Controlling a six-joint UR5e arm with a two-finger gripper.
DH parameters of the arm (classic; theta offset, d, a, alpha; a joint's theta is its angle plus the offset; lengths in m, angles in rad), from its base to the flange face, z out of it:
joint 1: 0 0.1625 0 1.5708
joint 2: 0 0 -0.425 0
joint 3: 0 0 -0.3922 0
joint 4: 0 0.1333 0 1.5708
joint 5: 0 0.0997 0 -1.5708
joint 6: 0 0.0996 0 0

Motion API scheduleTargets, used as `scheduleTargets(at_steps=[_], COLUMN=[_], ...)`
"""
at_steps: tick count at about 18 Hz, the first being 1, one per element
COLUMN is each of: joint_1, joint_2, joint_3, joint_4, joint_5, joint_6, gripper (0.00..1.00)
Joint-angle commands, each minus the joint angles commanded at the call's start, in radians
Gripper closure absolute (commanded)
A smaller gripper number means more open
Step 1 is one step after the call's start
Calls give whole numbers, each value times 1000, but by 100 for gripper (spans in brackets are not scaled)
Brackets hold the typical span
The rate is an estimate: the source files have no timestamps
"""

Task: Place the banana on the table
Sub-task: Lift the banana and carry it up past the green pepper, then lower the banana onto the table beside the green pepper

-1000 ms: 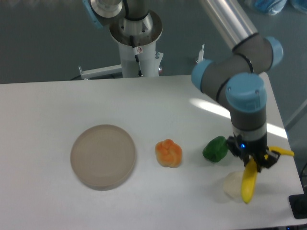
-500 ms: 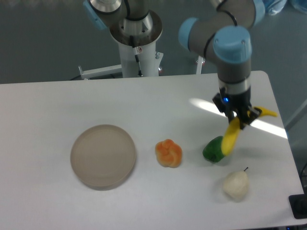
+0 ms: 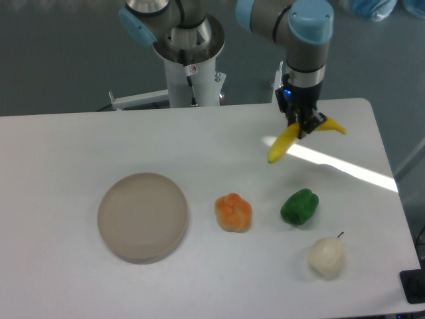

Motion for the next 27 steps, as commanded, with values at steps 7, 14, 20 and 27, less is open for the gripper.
scheduleTargets(at_steps=[7,14,20,27], joint_1=[0,-25,-44,-48], joint_2=[-55,-127,-163,-170], joint_3=[-55,-54,-48,-52], joint_4=[14,80,106,117], joint_5=[-24,-25,-25,-22], joint_6=[-127,-207,-215,-235], gripper=[71,71,71,71])
